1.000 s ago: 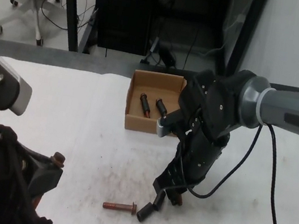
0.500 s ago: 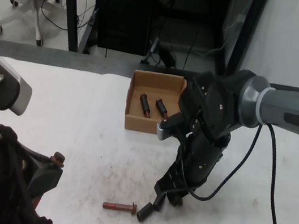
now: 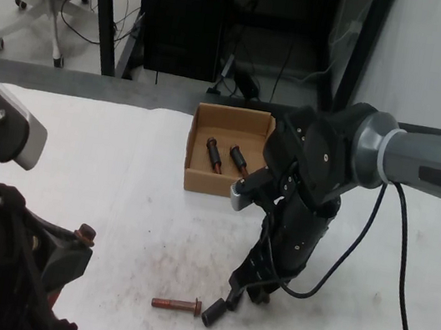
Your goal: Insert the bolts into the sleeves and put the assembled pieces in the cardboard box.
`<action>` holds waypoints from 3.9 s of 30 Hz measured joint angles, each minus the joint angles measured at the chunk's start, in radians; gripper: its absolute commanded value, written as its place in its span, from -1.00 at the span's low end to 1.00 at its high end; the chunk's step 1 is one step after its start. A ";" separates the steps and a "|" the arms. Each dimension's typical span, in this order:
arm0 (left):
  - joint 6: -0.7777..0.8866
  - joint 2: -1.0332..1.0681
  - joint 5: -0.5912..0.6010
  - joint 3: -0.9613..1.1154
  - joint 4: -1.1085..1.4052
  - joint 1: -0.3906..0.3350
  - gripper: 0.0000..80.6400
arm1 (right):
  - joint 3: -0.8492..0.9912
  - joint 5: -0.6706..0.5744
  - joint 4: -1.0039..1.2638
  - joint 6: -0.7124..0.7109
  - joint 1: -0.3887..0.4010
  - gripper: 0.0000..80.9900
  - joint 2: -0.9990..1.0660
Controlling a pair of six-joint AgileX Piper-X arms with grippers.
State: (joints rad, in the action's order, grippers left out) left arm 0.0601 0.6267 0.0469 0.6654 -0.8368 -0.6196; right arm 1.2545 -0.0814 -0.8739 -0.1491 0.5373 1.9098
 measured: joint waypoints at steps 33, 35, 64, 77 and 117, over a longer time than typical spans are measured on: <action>-0.015 0.000 -0.006 0.000 0.000 0.000 -0.99 | 0.000 -0.009 0.010 -0.104 0.000 -0.98 0.000; -0.015 0.000 -0.006 0.000 0.000 0.000 -0.99 | 0.000 -0.009 0.010 -0.104 0.000 -0.98 0.000; 0.075 0.039 0.367 -0.004 0.779 0.000 -0.99 | -0.150 -0.488 0.151 -0.069 -0.131 -0.98 -0.815; 0.119 0.126 0.299 -0.004 0.733 0.000 -0.99 | -0.366 -0.242 0.152 0.066 -0.148 -0.98 -0.671; -0.066 0.126 0.066 -0.004 0.134 0.000 -0.99 | 0.125 -0.180 -0.076 0.470 -0.051 -0.49 0.013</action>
State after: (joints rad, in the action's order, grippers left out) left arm -0.0056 0.7523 0.1131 0.6613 -0.7026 -0.6196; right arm 1.3791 -0.2614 -0.9501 0.3205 0.4861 1.9228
